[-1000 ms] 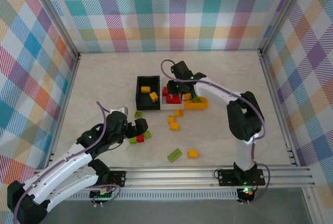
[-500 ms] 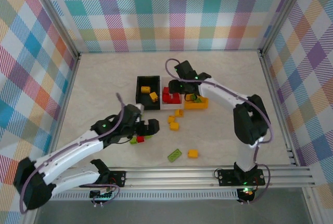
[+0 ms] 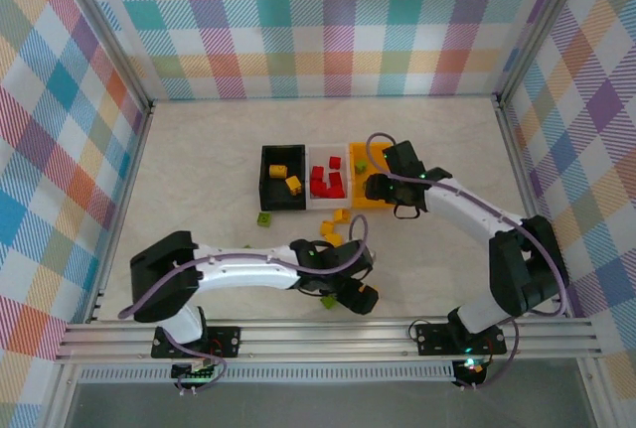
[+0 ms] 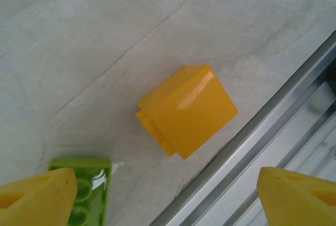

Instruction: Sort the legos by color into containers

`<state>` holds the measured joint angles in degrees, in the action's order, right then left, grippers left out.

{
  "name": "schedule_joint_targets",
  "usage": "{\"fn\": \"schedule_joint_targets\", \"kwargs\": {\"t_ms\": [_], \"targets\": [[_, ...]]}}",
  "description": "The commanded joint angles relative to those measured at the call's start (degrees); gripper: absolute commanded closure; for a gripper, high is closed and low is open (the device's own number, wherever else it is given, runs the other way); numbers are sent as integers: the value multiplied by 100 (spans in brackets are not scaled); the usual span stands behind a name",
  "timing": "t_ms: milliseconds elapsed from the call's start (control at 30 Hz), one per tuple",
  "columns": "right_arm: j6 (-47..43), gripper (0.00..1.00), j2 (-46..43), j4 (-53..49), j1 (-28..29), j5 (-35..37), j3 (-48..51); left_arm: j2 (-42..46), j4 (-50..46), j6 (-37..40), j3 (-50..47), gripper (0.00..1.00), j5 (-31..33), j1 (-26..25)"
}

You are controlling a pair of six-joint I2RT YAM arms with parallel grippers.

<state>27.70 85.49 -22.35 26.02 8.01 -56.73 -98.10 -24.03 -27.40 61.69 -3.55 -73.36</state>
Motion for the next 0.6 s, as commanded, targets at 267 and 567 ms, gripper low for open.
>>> {"fn": "schedule_joint_targets", "kwargs": {"t_ms": [267, 567], "targets": [[43, 34, -333, 319, -235, -263, 241, -1056, -616, 544, 1144, 26, 240, -166], [41, 34, -332, 373, -344, -309, 283, -1236, -800, 577, 1091, 44, 418, -318]]}}
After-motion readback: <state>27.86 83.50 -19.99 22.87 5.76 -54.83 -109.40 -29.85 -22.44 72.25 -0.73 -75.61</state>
